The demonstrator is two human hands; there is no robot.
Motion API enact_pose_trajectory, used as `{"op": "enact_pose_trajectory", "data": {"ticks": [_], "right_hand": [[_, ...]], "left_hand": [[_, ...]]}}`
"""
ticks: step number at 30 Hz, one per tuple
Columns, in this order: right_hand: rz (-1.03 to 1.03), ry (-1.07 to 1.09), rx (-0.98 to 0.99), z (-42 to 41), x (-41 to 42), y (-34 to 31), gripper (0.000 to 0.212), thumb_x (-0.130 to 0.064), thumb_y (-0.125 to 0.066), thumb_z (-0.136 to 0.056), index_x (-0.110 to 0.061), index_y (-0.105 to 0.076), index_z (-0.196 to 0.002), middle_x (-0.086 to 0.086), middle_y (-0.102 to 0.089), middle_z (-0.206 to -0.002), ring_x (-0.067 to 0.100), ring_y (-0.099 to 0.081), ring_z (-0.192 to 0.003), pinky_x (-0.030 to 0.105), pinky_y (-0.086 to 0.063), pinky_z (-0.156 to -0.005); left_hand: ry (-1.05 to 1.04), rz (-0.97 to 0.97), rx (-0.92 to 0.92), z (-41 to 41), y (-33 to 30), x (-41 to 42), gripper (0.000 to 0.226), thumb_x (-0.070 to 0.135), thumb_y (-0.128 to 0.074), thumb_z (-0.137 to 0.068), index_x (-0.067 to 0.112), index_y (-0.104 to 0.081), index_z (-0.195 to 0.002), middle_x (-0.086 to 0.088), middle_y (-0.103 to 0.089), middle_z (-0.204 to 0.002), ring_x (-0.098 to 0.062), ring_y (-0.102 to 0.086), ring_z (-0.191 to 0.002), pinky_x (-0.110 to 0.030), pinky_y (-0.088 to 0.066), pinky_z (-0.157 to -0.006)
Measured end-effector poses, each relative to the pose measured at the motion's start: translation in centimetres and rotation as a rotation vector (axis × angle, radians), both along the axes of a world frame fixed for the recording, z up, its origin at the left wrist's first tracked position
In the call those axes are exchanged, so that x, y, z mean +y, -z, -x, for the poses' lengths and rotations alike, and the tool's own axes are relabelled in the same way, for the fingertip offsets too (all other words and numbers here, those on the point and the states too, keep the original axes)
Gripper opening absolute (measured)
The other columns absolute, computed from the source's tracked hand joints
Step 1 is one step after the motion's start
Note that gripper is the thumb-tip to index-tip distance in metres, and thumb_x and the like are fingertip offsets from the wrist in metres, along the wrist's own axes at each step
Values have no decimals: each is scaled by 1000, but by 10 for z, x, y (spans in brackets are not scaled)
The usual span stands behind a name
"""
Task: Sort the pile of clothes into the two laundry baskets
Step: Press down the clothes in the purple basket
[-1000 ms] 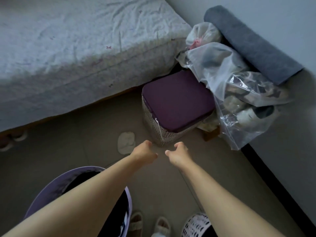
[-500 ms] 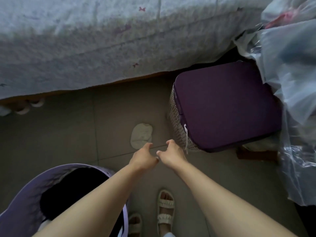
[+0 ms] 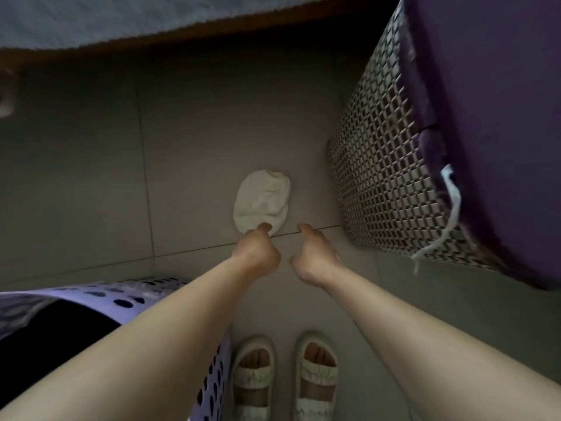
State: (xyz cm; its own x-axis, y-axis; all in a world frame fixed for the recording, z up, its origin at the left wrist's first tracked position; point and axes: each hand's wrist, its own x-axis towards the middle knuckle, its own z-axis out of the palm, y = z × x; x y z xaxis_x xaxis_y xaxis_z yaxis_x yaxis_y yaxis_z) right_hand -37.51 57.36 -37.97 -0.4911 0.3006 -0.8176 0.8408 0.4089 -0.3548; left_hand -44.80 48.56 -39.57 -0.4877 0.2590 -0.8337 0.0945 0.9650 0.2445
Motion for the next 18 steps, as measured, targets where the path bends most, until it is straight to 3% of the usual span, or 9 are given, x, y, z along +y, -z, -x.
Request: {"op": "enact_pose_trajectory", "data": {"ticks": [4, 8, 13, 18], "right_hand": [[51, -110, 6, -1, 1, 54, 69, -19, -52, -92, -19, -16, -150, 3, -22, -154, 24, -26, -141, 32, -26, -114], [68, -179, 4, -3, 4, 99, 69, -14, -49, -93, -18, -12, -151, 0, -12, -158, 22, -19, -144, 32, -22, -116], [53, -229, 3, -6, 7, 135, 67, -14, -46, -95, -20, -11, -152, -1, -2, -160, 22, -12, -146, 34, -18, -118], [43, -215, 10, -5, 6, 153, 66, -15, -46, -95, -20, -12, -151, -4, 0, -160, 20, -11, -146, 31, -17, -117]], "left_hand": [[90, 51, -35, -8, 67, -8, 64, 16, -53, -91, 19, -26, -149, -5, -29, -153, -24, -35, -139, -32, -33, -112], [171, 123, 0, -9, 116, -8, 65, 14, -52, -90, 24, -25, -148, 3, 0, -161, -22, -25, -143, -42, -27, -115], [288, 164, 113, 0, 148, 1, 56, 14, -49, -91, 29, -36, -143, 8, 18, -159, -24, -28, -139, -49, -22, -113], [384, 187, 14, 0, 172, 1, 52, 17, -53, -90, 29, -42, -140, 4, 25, -157, -26, -32, -139, -48, -22, -114]]}}
